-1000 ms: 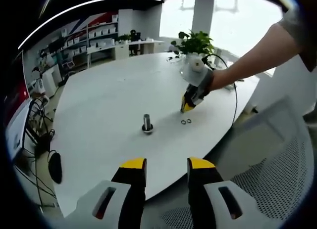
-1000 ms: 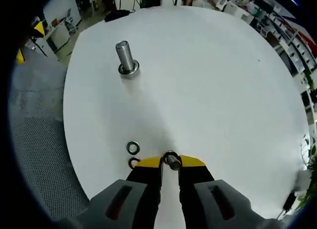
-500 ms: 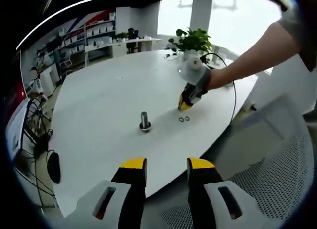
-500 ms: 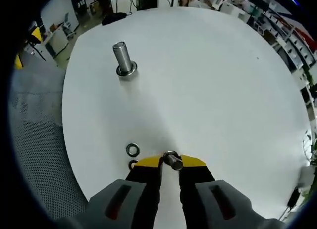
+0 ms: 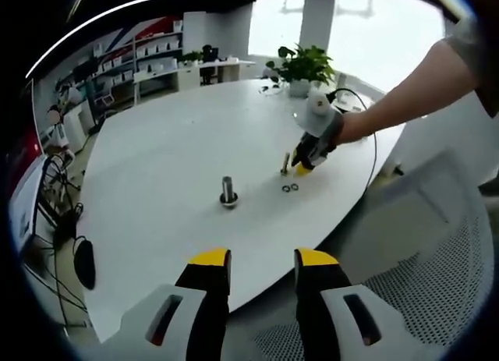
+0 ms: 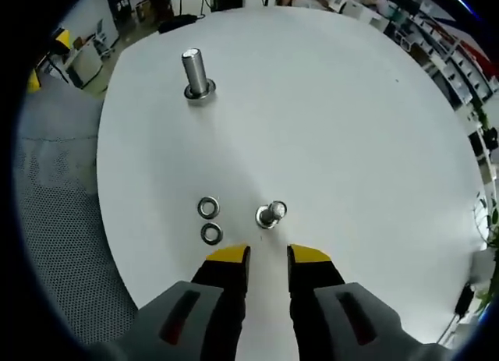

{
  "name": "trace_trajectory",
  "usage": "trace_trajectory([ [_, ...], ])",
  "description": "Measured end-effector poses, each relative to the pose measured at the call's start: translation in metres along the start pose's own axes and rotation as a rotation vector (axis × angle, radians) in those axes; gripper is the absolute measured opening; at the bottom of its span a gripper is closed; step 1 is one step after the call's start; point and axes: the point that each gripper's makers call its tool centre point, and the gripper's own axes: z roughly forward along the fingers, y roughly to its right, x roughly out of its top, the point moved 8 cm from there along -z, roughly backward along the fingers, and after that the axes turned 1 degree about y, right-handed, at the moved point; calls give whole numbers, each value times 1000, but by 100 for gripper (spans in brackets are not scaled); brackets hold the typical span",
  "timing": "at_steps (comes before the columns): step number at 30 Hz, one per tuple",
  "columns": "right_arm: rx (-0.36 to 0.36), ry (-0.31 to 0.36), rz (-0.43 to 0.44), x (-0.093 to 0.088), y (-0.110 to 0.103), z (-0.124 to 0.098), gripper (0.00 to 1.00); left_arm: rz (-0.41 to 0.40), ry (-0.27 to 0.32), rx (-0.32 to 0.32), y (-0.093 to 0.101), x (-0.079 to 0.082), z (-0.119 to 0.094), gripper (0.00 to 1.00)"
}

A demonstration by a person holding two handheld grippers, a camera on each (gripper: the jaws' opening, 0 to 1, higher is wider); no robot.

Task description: Place the washer onto the threaded stud by aligning its center hole with the stud, sliding it down to the base, and recovering from edge contact or off-axis alignment until the washer reaches the visible bottom stop.

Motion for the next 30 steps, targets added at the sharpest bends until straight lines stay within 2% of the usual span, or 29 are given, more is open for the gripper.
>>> trace_trajectory([
  [4, -5, 11, 18, -9, -2, -8, 22, -12, 23, 10, -2, 2, -2, 31],
  [11, -12, 32, 47, -22, -3, -17, 22, -8, 9, 26, -3, 0, -1, 31],
  [18, -18, 78, 85, -28, -3, -27, 22, -19, 8, 54, -6, 0, -2, 31],
  [30, -17, 141, 155, -32, -7, -40, 23, 12, -43, 69, -5, -5, 1, 32],
])
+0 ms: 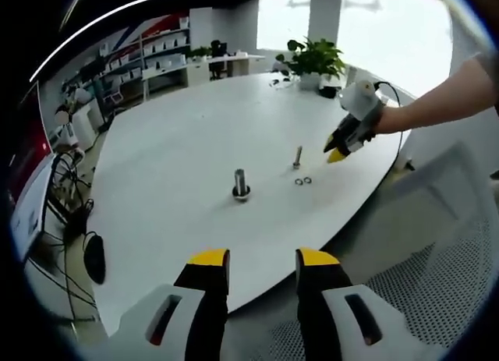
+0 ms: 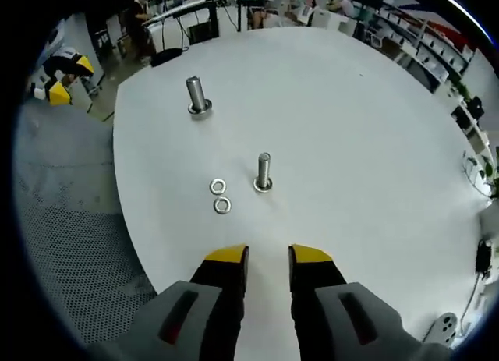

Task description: Place the washer onto the threaded stud by aligning its center hole with the stud, sliding it down to the base, and recovering from edge contact or off-axis alignment until the washer reaches the visible bottom stop.

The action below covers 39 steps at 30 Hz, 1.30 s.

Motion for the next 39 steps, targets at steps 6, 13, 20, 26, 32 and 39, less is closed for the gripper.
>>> trace_trajectory([
  [6, 10, 32, 23, 5, -7, 4, 23, -21, 19, -12, -2, 2, -2, 32],
  [13, 36, 24, 1, 9, -18, 14, 24, -13, 5, -23, -1, 0, -1, 31],
  [20, 58, 3, -19, 11, -26, 24, 24, -19, 6, -18, -2, 0, -1, 31],
  [26, 68, -3, -38, 19, -29, 28, 24, -17, 11, -16, -2, 0, -1, 31],
  [32, 80, -20, -63, 21, -33, 33, 24, -7, 7, -24, -1, 0, 0, 30],
  [39, 83, -26, -68, 22, -31, 35, 24, -19, 15, -19, -2, 0, -1, 30],
])
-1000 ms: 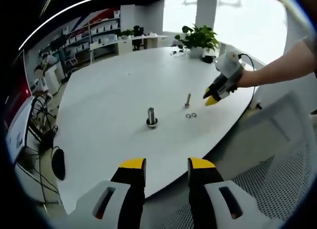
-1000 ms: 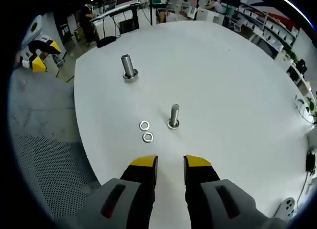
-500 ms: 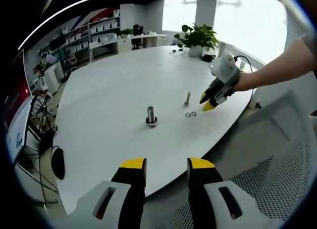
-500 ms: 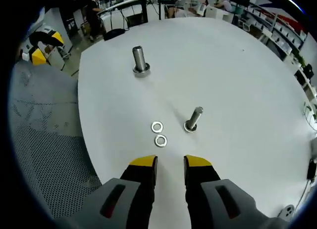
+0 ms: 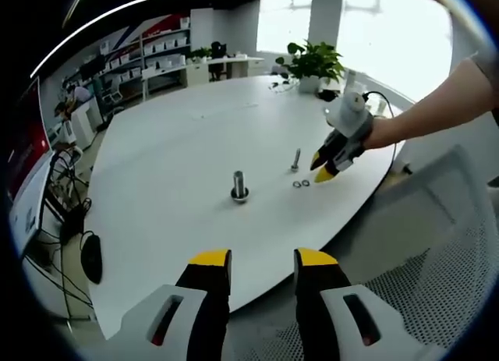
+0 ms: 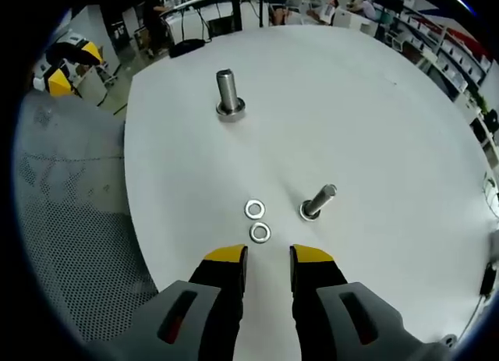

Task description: Place the washer onto the threaded stud by aligning its center hole with the stud, sliding it down to the base, and recovering from edge contact or off-axis alignment until the washer reaches the visible bottom stop.

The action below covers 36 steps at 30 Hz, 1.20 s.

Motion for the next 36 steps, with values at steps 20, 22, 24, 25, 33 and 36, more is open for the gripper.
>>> trace_trajectory([
  [20, 60, -17, -86, 2, -13, 15, 23, -11, -9, 3, 0, -1, 1, 30],
  [22, 55, -36, -93, 2, -12, 17, 23, -8, -17, 0, 0, -1, 1, 30],
  [24, 47, -23, -82, 4, -8, 17, 23, -8, -14, 2, 0, -1, 1, 30],
  [25, 50, -17, -68, 5, -7, 17, 22, -11, -11, 2, 0, -1, 1, 30],
  [33, 83, -7, -155, 7, -6, 19, 18, -11, -16, -2, -1, -1, 1, 30],
  [36, 96, -37, -178, 10, -3, 19, 16, -12, -10, -3, -1, -1, 1, 30],
])
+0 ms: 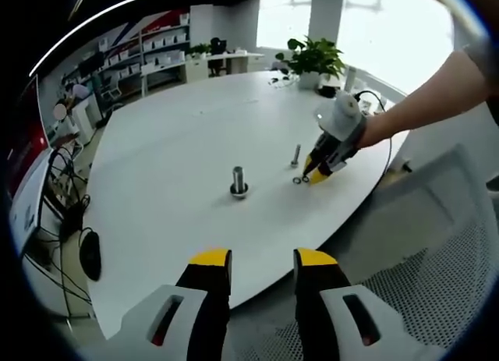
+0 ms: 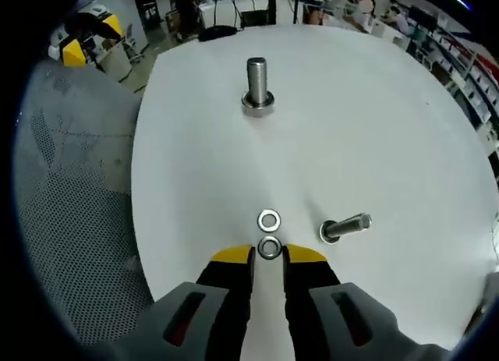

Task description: Place the washer onto the threaded stud by aligning its center hole with the stud, sliding it down to the base, and recovering from edge contact or off-axis alignment until the washer reaches the visible bottom stop.

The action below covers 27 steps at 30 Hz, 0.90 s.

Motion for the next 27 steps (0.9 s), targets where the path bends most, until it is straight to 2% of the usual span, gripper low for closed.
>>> trace_trajectory([
  [3, 18, -36, -26, 4, 1, 2, 15, 5, -8, -3, 0, -1, 1, 30],
  [7, 33, -122, -52, 10, 2, 3, 14, 3, -3, -3, 0, 0, 0, 30],
  [10, 26, -200, -106, 17, 0, 5, 14, 6, -13, -8, 1, -2, 1, 30],
  [13, 18, -232, -97, 21, -1, 6, 14, 6, -10, -10, 2, -1, 1, 29],
  [18, -6, -235, -88, 19, -4, 5, 14, 5, -12, -6, 1, -2, 1, 29],
  [22, -26, -181, -52, 14, -4, 3, 14, 2, -11, -3, 1, -1, 0, 29],
  [27, -42, -197, -62, 17, -7, 4, 14, 0, -10, -3, 1, -1, 0, 29],
])
